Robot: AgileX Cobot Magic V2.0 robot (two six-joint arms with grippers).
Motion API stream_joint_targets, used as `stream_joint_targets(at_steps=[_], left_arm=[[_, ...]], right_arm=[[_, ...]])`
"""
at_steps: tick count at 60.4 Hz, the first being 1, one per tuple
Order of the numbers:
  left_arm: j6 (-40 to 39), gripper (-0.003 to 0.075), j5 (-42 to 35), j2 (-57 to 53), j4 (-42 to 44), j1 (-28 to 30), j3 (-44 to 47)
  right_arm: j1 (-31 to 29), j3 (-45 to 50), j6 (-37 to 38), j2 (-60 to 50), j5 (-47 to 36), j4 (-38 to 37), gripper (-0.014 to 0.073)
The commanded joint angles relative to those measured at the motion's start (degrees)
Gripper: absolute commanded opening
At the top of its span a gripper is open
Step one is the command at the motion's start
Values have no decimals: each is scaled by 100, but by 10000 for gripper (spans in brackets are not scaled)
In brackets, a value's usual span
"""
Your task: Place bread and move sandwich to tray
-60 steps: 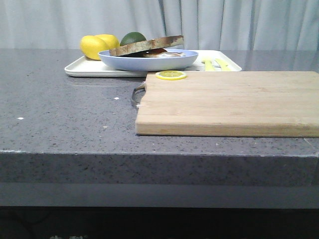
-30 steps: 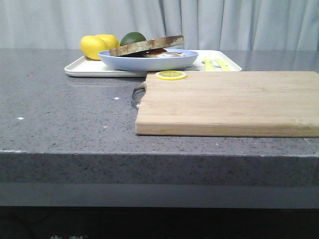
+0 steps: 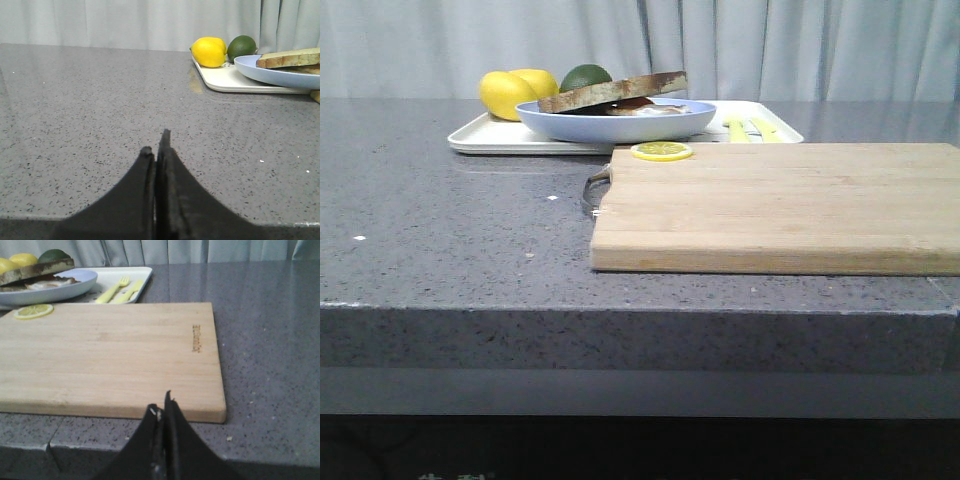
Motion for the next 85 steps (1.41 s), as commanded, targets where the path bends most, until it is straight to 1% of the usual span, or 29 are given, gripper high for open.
stream_joint_targets(at_steps=[1, 14, 85], left_arm=[[-40, -20, -503, -129, -45, -42, -2], [-40, -20, -503, -118, -45, -42, -2], [-40, -20, -503, -118, -45, -42, -2]], right_arm=[[-34, 59, -15, -227, -561, 119, -57], [-34, 209, -15, -346, -394, 153, -57], [-34, 209, -15, -346, -394, 153, -57]])
